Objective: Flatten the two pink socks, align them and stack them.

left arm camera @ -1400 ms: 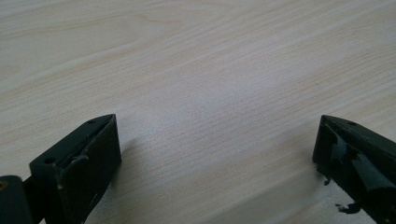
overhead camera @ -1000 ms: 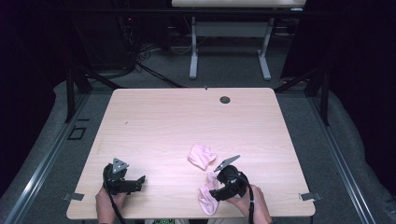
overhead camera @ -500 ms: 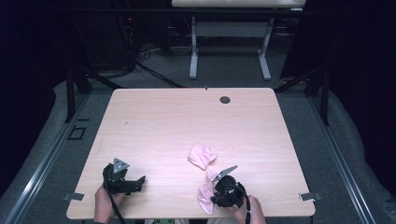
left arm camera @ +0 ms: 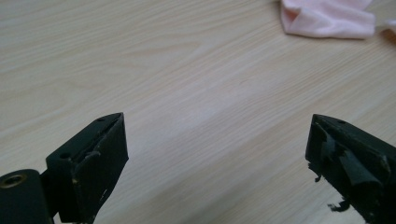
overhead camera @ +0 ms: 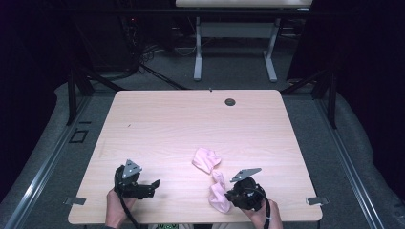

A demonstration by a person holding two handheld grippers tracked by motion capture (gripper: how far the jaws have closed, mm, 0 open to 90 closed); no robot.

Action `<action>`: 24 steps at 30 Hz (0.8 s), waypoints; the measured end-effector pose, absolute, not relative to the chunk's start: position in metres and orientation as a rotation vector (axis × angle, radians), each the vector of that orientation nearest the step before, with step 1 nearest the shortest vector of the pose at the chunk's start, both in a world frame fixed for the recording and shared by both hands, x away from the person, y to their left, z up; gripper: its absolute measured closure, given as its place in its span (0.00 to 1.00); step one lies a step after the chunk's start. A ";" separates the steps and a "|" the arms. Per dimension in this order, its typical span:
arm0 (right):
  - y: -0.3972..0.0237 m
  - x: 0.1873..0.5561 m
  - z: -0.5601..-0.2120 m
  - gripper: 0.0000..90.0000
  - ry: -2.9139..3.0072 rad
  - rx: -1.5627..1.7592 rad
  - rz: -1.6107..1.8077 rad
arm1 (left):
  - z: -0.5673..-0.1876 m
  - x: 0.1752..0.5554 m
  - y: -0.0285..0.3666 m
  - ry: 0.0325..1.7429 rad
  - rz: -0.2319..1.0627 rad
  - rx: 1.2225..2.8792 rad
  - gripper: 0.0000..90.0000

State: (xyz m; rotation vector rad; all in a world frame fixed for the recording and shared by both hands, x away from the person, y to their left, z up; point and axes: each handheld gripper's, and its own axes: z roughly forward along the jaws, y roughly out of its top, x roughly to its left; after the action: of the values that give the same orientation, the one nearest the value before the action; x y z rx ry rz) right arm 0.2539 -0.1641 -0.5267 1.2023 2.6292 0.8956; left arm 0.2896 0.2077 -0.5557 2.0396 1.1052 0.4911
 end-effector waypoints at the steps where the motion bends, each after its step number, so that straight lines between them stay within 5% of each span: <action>1: -0.166 0.253 -0.525 0.92 2.621 1.218 0.899 | -0.554 0.290 0.203 1.093 0.486 2.044 0.08; 15: -0.210 0.265 -0.541 0.89 2.474 1.485 0.757 | -0.548 0.297 0.159 0.997 0.467 2.129 0.25; 21: -0.217 0.271 -0.544 0.64 2.483 1.502 0.811 | -0.541 0.300 0.132 0.875 0.445 2.191 0.36; 24: -0.215 0.273 -0.538 0.59 2.490 1.481 0.876 | -0.537 0.305 0.112 0.794 0.431 2.227 0.39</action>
State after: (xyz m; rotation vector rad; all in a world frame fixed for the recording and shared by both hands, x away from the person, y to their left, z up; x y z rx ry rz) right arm 0.2726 -0.2150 -0.5379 1.4814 2.4896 0.8760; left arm 0.3054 0.1115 -0.5365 2.2270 0.7940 0.4313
